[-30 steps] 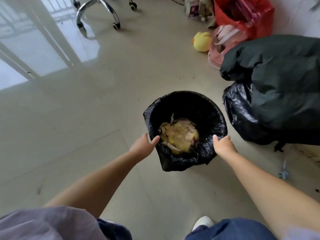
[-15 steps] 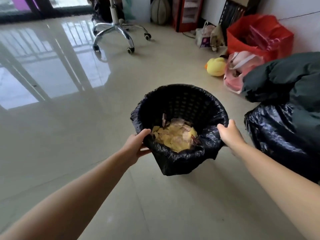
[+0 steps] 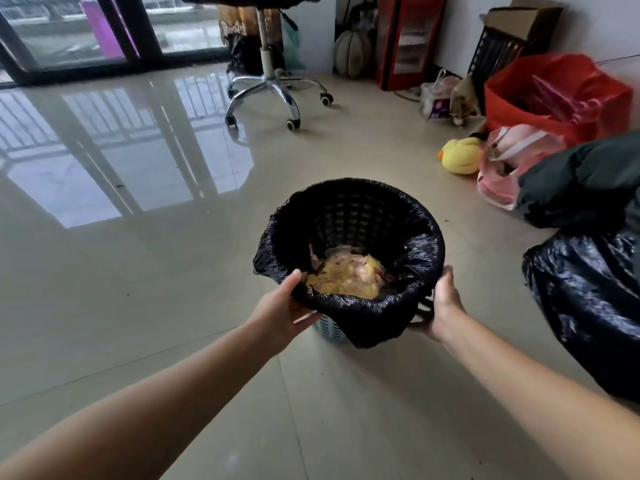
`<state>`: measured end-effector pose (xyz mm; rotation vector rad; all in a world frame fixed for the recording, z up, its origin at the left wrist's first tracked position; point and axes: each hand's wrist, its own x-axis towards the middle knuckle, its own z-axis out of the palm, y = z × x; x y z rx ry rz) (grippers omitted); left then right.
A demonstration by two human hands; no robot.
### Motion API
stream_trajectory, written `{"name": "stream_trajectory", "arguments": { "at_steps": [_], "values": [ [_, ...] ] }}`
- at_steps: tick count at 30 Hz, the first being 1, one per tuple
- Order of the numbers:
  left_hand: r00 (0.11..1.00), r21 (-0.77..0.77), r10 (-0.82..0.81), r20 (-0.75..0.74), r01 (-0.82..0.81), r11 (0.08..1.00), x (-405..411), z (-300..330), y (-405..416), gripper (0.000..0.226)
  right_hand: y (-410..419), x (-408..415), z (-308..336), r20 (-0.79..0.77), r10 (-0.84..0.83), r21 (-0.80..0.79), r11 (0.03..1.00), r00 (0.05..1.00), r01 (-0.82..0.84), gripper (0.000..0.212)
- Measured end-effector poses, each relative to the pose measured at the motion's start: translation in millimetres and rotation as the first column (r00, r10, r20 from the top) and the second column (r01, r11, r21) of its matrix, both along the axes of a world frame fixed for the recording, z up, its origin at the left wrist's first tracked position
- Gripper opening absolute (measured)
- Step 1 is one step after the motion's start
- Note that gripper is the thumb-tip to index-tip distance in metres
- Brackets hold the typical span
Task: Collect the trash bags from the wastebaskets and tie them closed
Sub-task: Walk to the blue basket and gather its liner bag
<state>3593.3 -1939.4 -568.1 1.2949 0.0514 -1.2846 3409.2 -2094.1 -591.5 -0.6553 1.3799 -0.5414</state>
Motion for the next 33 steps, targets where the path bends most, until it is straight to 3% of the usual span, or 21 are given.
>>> {"name": "stream_trajectory", "arguments": {
  "at_steps": [4,10,12,14,16,19,22,25,27,29,31,33],
  "values": [
    [0.996,0.021,0.079,-0.037,-0.078,0.997,8,5,-6,0.034,9,-8,1,0.093,0.216,0.101,0.969,0.972,-0.225,0.046],
    [0.982,-0.056,0.183,-0.053,-0.185,0.981,35,6,-1,0.018,5,-24,22,-0.035,0.456,0.088,0.888,0.889,-0.451,0.024],
    [0.976,-0.043,0.211,-0.052,-0.213,0.976,44,8,0,0.013,3,-31,35,-0.002,0.486,0.065,0.872,0.874,-0.485,0.024],
    [0.970,0.016,0.238,0.052,-0.239,0.971,48,11,1,0.013,-3,-36,50,0.069,0.441,0.034,0.896,0.895,-0.444,0.025],
    [0.934,0.071,0.253,0.250,-0.278,0.958,49,18,1,0.017,-10,-39,63,0.162,0.322,0.008,0.945,0.933,-0.327,0.027],
    [0.863,0.021,0.267,0.430,-0.305,0.952,40,33,-1,0.020,-20,-32,68,0.258,0.110,-0.053,0.994,0.960,-0.099,0.025],
    [0.853,-0.056,0.337,0.399,-0.343,0.937,16,53,-6,0.023,-27,-14,73,0.270,-0.034,-0.149,0.986,0.962,0.076,0.020],
    [0.901,-0.096,0.345,0.262,-0.332,0.938,-12,71,-12,0.021,-16,10,88,0.276,0.145,-0.294,0.954,0.950,-0.060,0.013],
    [0.942,-0.095,0.278,0.187,-0.265,0.960,-30,74,-13,0.016,4,20,101,0.269,0.419,-0.410,0.865,0.867,-0.291,0.024],
    [0.974,-0.092,0.193,0.123,-0.182,0.979,-43,74,-13,0.012,27,25,112,0.107,0.689,-0.498,0.661,0.717,-0.562,0.039],
    [0.990,-0.086,0.103,0.095,-0.095,0.992,-47,74,-15,0.009,43,28,114,-0.238,0.832,-0.478,0.349,0.501,-0.806,0.067],
    [0.997,-0.088,0.027,0.066,-0.021,0.996,-44,76,-15,0.010,53,31,105,-0.597,0.741,-0.362,0.095,0.308,-0.928,0.072]
  ]
}}
